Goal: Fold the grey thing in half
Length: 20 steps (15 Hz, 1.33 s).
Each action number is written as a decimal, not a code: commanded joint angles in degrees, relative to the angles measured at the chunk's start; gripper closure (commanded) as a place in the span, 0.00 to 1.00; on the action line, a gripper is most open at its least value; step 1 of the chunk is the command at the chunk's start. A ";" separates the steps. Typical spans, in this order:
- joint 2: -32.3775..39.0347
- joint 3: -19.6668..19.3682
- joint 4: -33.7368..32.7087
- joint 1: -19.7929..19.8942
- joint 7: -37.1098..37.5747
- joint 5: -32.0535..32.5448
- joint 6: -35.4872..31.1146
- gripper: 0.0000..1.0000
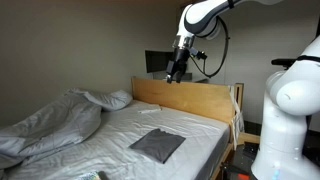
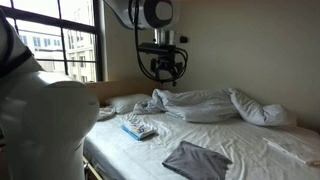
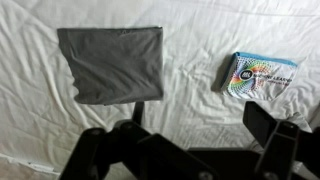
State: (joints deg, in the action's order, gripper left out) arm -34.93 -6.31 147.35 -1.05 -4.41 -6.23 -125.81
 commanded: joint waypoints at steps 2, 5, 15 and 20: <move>0.05 0.55 -0.15 0.64 -0.33 -0.41 0.23 0.00; 0.05 0.55 -0.15 0.64 -0.33 -0.41 0.23 0.00; 0.15 1.16 0.20 1.35 0.99 0.32 0.11 0.00; 2.60 5.86 0.71 0.81 4.70 2.10 -4.86 0.00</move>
State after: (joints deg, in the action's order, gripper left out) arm -34.06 -4.26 147.44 -0.79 -3.08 -5.74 -126.79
